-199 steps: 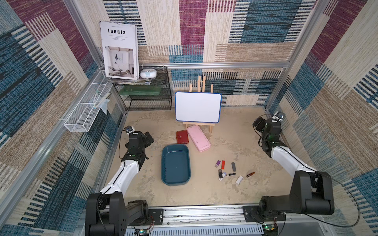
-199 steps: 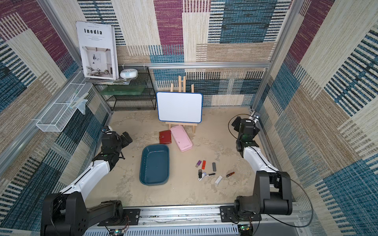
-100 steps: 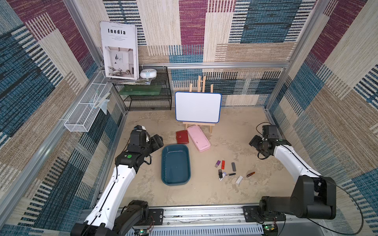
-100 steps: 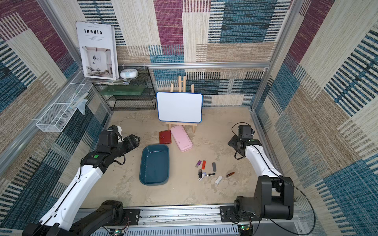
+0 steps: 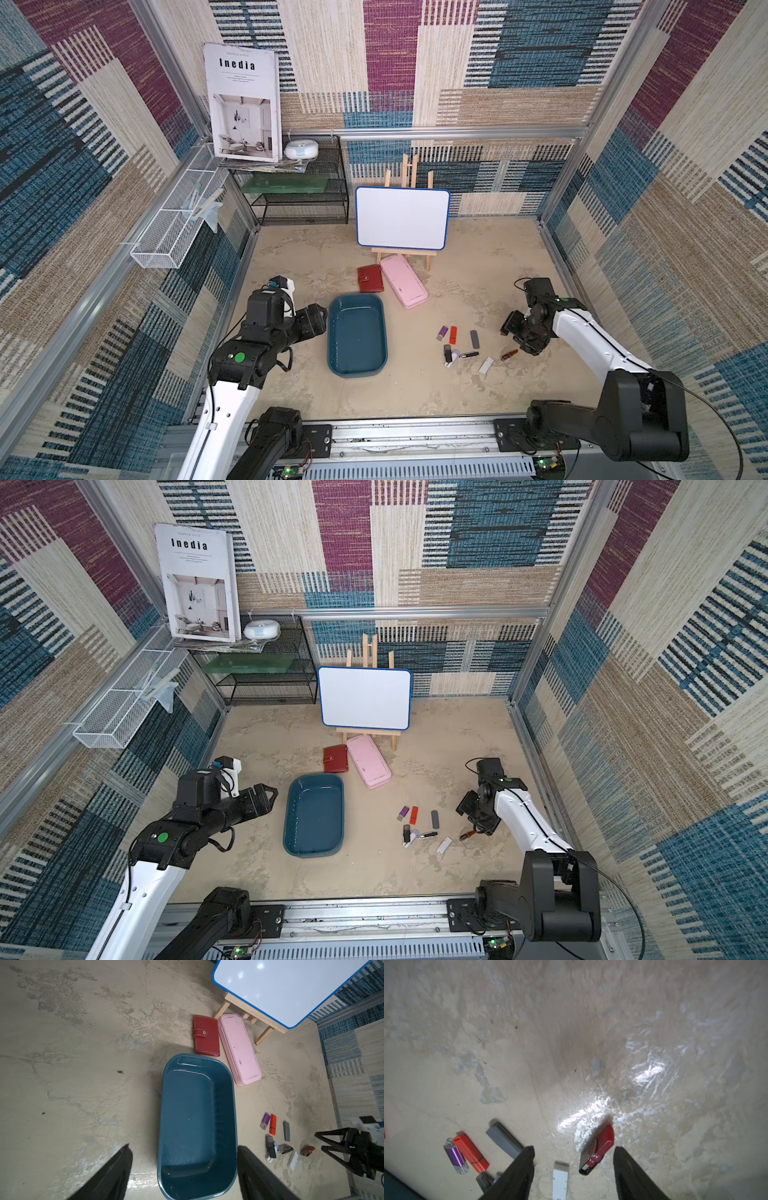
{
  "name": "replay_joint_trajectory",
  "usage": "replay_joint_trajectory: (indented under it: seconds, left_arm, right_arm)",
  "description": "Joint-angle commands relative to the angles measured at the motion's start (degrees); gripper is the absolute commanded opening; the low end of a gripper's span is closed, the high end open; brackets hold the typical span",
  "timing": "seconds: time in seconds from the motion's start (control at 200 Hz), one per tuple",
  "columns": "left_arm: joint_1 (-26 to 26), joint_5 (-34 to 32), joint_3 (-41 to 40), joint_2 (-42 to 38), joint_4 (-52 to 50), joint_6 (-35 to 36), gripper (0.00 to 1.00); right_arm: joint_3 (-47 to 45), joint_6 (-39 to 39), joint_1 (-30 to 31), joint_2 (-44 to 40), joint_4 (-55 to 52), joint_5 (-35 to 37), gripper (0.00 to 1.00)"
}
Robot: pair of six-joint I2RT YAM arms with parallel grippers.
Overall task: Put the usb flash drive into the storage box
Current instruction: Pick up the USB flash from the center of the board.
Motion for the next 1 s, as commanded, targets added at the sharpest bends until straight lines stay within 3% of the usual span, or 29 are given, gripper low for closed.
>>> replay_joint_trajectory:
  seconds: [0.0,0.311,0.646,0.997]
  left_arm:
    - [0.0,-0.5,-0.2,-0.3,-0.8,1.3,0.83]
    - [0.0,0.6,-0.4,-0.2,-0.8,1.1,0.82]
    - [0.0,0.6,-0.6,0.2,-0.7,0.9,0.82]
    - [0.0,0.5,-0.7,0.5,-0.7,0.8,0.82]
  right_arm:
    - [-0.2,1.6,0.7,0.5,-2.1,0.5,0.66]
    - [-3.4,3.9,1.5,1.1,0.9,0.6,0.64]
    - [-6.3,3.5,1.5,3.3,4.8,0.2,0.54]
    - [-6.6,1.5,1.5,4.8,6.0,0.1,0.25]
